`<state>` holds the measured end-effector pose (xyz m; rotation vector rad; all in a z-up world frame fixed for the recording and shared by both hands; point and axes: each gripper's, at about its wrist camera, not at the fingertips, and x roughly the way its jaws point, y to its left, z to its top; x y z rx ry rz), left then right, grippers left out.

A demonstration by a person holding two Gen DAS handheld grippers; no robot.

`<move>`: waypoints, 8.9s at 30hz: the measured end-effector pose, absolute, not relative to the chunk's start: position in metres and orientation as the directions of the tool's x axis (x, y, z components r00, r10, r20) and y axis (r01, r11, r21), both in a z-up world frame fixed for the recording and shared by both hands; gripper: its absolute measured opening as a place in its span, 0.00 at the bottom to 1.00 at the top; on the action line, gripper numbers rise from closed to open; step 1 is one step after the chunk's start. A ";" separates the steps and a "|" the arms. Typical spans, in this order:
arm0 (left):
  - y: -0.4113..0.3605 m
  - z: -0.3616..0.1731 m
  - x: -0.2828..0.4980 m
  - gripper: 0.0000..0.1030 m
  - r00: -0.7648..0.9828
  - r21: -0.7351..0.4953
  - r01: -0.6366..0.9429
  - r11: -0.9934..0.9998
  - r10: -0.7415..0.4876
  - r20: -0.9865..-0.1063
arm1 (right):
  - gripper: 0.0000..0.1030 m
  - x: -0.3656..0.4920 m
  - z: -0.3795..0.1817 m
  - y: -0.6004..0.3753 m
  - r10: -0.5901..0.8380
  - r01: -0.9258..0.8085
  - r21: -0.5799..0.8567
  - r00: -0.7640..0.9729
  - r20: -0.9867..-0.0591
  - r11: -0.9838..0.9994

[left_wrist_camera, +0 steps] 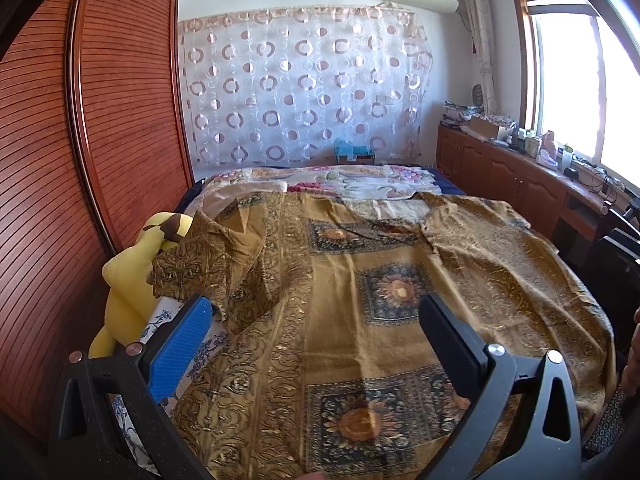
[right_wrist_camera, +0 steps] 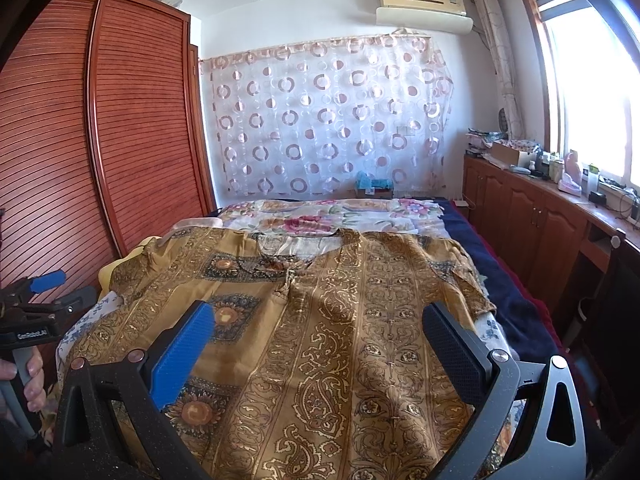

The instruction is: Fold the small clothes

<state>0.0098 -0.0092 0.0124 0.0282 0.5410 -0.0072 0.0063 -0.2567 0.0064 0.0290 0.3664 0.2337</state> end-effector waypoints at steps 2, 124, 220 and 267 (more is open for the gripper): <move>-0.004 0.008 0.017 1.00 0.848 0.039 0.006 0.999 0.016 -0.530 | 1.00 0.009 0.009 -0.257 0.251 -0.241 0.074 0.904 -0.347 0.968; 0.100 -0.091 0.147 0.83 0.594 -0.022 0.148 0.989 -0.107 -0.797 | 0.57 0.277 -0.022 -0.087 0.544 -0.680 0.109 0.467 -0.697 0.725; -0.107 -0.087 0.174 0.90 0.548 -0.012 0.370 0.929 -0.228 -0.804 | 0.05 0.128 -0.021 -0.380 0.154 -0.129 0.087 0.723 -0.673 0.988; -0.158 0.000 0.125 0.88 0.637 -0.051 0.505 0.862 -0.412 -0.652 | 0.47 0.150 -0.085 -0.419 0.283 -0.027 0.341 0.622 -0.730 0.940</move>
